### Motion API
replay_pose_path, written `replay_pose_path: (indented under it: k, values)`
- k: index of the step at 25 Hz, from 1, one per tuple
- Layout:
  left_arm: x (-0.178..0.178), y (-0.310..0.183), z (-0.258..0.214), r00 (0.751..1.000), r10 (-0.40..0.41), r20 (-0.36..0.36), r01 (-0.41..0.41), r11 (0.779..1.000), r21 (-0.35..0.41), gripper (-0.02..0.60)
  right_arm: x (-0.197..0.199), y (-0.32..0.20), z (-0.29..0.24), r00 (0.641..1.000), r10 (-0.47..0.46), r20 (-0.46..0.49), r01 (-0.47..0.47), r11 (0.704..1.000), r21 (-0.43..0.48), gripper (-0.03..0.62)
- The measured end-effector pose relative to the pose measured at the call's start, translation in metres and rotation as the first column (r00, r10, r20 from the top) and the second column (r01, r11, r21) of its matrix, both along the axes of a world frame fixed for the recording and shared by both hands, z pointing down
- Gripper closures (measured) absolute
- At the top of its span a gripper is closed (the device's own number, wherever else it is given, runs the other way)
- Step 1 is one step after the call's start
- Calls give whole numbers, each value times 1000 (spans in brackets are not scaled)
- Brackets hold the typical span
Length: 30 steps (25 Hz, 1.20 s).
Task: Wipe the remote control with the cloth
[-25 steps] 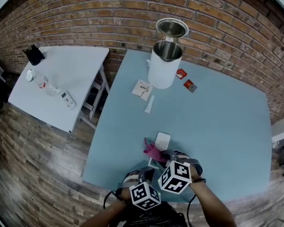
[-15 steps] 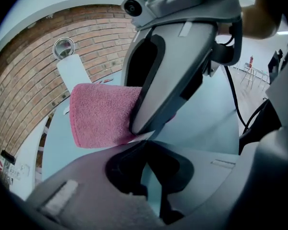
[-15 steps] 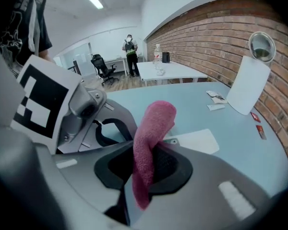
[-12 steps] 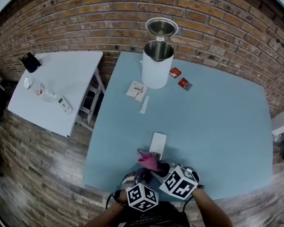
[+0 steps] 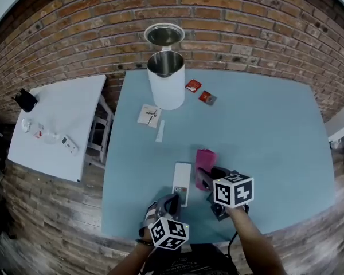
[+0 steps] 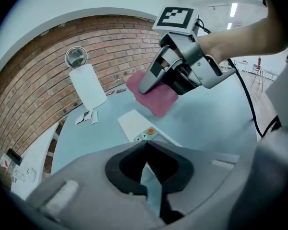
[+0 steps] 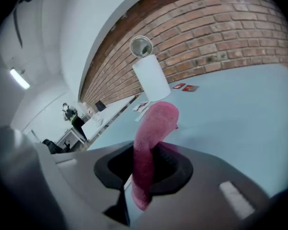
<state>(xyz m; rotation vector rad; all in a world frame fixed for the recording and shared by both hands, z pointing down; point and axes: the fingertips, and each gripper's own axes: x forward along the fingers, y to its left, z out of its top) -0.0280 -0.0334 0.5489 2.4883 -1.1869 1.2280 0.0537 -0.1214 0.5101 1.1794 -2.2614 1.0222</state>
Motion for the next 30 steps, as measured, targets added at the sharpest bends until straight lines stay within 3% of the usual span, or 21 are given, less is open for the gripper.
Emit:
replay_pose_path:
  k: [7, 11, 17, 30]
  values:
    - [1, 2, 1, 999, 29, 22, -28, 999, -14, 577, -10, -19, 23, 973, 140, 185, -109, 980, -168, 514]
    - [3, 2, 2, 997, 68, 23, -67, 997, -30, 577, -11, -21, 35, 961, 184, 207, -135, 963, -232, 514]
    - [3, 1, 3, 997, 76, 20, -76, 997, -33, 577, -18, 4, 37, 951, 165, 262, -83, 952, -296, 514]
    - [2, 1, 3, 997, 74, 12, -73, 997, -31, 577, -34, 71, 35, 953, 120, 279, -22, 943, -331, 514]
